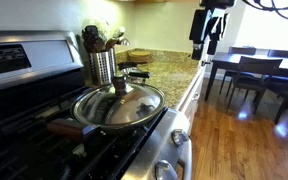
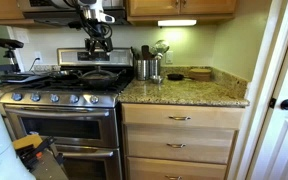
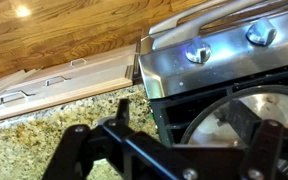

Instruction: Open the top drawer

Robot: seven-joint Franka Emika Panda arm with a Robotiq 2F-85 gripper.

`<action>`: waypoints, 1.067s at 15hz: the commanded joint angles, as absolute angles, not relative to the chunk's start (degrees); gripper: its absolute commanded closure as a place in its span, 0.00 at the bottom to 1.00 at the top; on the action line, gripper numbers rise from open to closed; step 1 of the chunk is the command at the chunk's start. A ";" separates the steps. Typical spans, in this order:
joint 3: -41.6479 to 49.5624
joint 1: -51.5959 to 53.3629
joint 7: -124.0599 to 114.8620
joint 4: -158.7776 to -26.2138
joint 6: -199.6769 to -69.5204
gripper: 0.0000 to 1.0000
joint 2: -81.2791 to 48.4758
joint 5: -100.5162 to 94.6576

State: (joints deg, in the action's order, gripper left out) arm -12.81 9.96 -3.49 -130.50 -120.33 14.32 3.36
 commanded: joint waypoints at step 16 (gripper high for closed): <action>-4.65 5.04 -5.11 -129.12 -123.46 0.00 12.05 7.54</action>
